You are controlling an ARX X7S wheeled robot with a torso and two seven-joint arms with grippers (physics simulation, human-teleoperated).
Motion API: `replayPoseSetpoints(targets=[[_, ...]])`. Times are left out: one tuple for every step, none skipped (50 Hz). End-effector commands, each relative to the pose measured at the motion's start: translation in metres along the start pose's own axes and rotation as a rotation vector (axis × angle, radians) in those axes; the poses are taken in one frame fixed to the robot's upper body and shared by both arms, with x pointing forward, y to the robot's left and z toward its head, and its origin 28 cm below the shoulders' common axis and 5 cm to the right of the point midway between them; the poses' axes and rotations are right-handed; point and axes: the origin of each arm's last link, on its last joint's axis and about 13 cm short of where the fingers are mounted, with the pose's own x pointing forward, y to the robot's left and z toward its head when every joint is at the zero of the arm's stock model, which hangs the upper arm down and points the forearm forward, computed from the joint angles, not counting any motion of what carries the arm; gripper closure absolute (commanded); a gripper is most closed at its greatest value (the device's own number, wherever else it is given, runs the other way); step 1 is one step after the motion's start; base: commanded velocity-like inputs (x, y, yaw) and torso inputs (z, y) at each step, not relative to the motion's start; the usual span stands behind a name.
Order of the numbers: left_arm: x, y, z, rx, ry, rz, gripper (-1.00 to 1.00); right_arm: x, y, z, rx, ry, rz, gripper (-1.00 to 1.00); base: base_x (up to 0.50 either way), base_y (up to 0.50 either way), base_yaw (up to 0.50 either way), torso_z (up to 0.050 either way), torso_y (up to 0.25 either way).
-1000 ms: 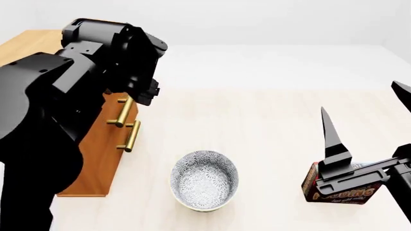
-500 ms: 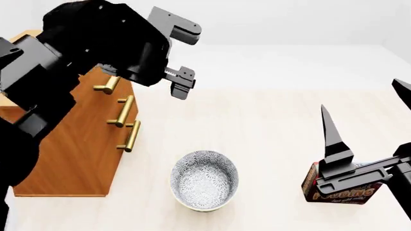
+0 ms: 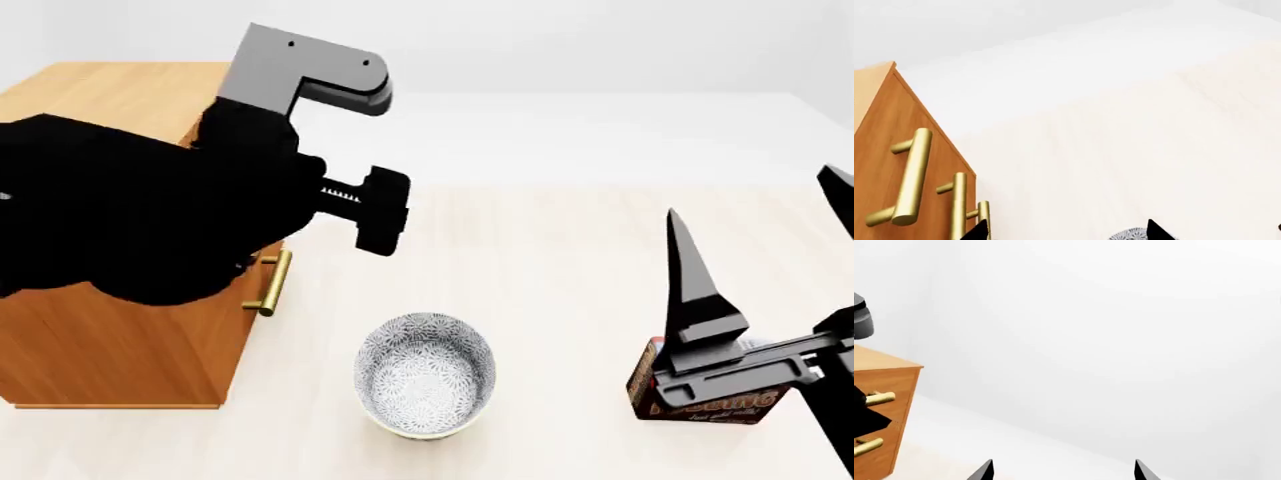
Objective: Put the butter at the back in the top drawer of the cabinet and close it.
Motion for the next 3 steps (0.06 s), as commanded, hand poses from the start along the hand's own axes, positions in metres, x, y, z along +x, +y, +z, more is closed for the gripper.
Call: replayPoseSetpoints(targets=[[-0.0339, 0.0044, -0.0372, -0.028, -0.162, -0.035, -1.0, -0.0042, 0.005, -0.0038, 0.056, -0.041, -0.008, -1.0, 0.0, 0.0, 0.0, 0.0, 0.0], [-0.0348, 0.0054, -0.0405, -0.033, -0.17, -0.038, -1.0, -0.0045, 0.0053, -0.0042, 0.059, -0.043, -0.009, -1.0, 0.0, 0.0, 0.0, 0.0, 0.0], [-0.0355, 0.0066, -0.0436, -0.038, -0.181, -0.035, -1.0, -0.0049, 0.0056, -0.0044, 0.062, -0.047, -0.012, -1.0, 0.0, 0.0, 0.0, 0.0, 0.0]])
